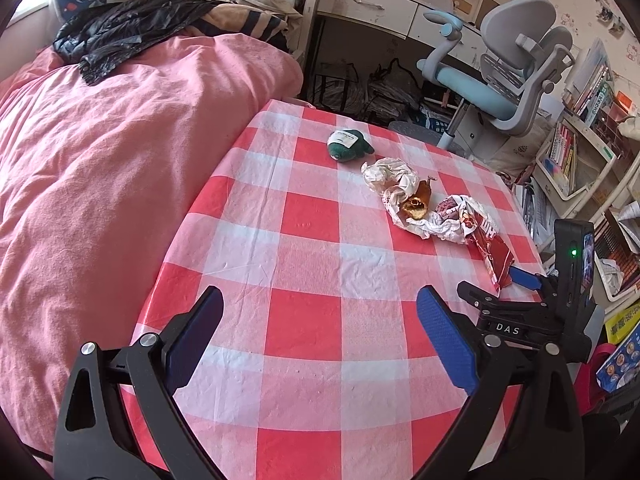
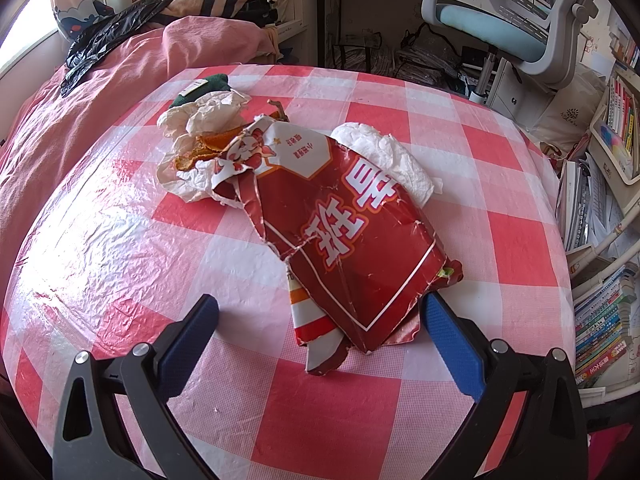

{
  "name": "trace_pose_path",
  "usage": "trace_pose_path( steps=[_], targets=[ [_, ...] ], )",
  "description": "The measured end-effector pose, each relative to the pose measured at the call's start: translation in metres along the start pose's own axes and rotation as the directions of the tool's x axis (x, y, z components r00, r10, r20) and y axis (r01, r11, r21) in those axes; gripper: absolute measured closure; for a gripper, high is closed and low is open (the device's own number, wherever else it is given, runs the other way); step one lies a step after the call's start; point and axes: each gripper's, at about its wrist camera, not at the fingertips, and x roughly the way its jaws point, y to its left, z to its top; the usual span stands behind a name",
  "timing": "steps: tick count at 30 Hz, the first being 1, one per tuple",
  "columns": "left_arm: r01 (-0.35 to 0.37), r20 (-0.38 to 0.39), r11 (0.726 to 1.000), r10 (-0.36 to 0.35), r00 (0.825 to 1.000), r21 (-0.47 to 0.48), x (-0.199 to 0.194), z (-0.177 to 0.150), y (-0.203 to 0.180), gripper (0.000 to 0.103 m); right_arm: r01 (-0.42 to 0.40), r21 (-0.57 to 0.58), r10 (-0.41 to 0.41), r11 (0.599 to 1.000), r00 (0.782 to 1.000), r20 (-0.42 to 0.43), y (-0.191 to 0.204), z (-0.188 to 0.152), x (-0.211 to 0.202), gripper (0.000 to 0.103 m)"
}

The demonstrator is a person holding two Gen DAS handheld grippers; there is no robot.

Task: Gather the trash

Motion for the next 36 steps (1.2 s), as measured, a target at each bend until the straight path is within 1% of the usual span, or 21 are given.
trace_pose_path(
  steps=[12,18,24,29,33,36],
  targets=[
    [-0.007,0.001,1.000,0.007,1.000,0.013,0.000,-0.001,-0.004,0.009,0.000,0.000,0.000,1.000,1.000,0.000,0.000,0.000,0.000,0.006],
    [-0.019,0.000,0.999,0.019,1.000,0.045,0.003,0.000,-0.007,0.009,0.000,0.000,0.000,1.000,1.000,0.000,0.000,0.000,0.000,0.006],
    [-0.048,-0.012,0.999,0.049,0.999,0.025,0.011,0.002,-0.001,0.009,0.000,0.000,0.000,1.000,1.000,0.000,0.000,0.000,0.000,0.006],
    [-0.073,-0.022,0.996,0.074,0.997,0.049,0.019,0.002,-0.004,0.009,0.000,0.000,0.000,1.000,1.000,0.000,0.000,0.000,0.000,0.006],
    [-0.031,-0.048,0.999,0.033,0.998,0.030,0.027,0.001,-0.006,0.009,0.000,0.000,0.000,1.000,1.000,0.000,0.001,0.000,0.000,0.006],
    [-0.006,-0.066,1.000,0.007,0.998,0.022,0.034,0.007,-0.012,0.009,0.000,0.000,0.000,1.000,1.000,0.000,0.002,0.001,0.001,0.006]
  ],
)
